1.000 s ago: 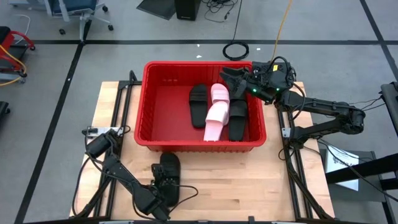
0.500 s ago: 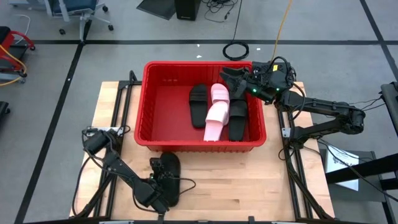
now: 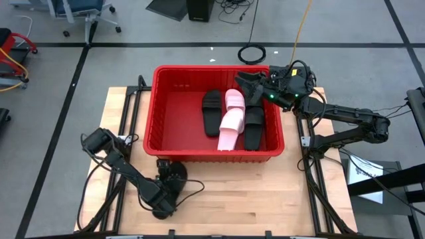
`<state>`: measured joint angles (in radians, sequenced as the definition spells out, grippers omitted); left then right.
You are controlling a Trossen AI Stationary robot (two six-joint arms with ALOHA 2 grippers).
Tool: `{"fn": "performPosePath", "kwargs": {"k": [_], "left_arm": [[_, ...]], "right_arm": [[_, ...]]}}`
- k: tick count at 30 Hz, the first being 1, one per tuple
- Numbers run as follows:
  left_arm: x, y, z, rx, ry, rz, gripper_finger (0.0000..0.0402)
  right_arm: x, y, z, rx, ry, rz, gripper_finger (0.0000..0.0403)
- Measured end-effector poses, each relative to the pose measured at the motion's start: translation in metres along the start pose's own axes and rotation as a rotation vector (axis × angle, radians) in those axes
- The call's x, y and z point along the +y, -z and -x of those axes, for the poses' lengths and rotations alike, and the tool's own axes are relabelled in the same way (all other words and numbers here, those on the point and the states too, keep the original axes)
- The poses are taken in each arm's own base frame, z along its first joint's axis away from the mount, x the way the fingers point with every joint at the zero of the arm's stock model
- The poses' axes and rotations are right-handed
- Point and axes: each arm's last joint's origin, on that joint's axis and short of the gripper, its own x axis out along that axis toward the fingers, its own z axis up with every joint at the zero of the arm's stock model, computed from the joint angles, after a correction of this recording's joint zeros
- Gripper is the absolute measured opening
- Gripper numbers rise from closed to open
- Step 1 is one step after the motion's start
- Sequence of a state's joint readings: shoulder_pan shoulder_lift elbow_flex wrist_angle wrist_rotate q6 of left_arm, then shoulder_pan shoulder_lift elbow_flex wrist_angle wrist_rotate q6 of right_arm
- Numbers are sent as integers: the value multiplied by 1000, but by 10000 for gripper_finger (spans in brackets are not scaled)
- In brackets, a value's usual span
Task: Pick and place slides into bin
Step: Put the black slide into the red container
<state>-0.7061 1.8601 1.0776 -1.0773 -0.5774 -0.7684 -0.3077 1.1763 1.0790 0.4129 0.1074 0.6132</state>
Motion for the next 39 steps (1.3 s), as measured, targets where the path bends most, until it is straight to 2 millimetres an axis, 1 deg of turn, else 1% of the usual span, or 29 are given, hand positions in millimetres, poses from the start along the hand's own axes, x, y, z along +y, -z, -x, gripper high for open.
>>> {"fn": "performPosePath", "kwargs": {"k": [3, 8, 10, 11, 16, 19, 22, 25, 28, 31, 34, 35, 37, 39], "left_arm": [[0, 0, 2, 4, 16, -37, 137], [1, 0, 8, -21, 53, -40, 43], [1, 1, 11, -26, 66, -41, 15], [1, 2, 13, -30, 75, -40, 10], [6, 10, 29, -26, 138, -48, 10], [14, 13, 49, -76, 209, -32, 4], [26, 18, 74, -147, 284, -47, 10], [43, 20, 103, -226, 332, -75, 9], [68, 21, 131, -282, 320, -119, 4], [93, 16, 162, -380, 301, -157, 10], [118, 9, 189, -484, 241, -189, 11], [126, 6, 197, -523, 216, -179, 9], [141, 2, 206, -572, 128, -160, 4], [155, 4, 206, -567, 2, -170, 5]], "right_arm": [[0, 0, 0, 0, 0, 2, 281], [-1, 0, 0, -9, 22, 4, 281], [-1, 0, 0, -10, 26, 8, 281], [-1, 0, 0, -10, 26, 12, 281], [-2, 0, 0, -24, 48, 26, 281], [-2, -1, 0, -26, 51, 26, 281], [-2, -1, 0, -39, 70, 26, 281], [-2, -1, 0, -43, 75, 22, 281], [-3, -1, 0, -55, 91, 21, 281], [-3, -1, 0, -55, 92, 13, 281], [-3, -1, 0, -57, 93, 13, 281], [-3, -1, 0, -57, 93, 13, 281], [-3, -1, 0, -57, 93, 13, 281], [-3, -1, 0, -57, 93, 12, 281]]}}
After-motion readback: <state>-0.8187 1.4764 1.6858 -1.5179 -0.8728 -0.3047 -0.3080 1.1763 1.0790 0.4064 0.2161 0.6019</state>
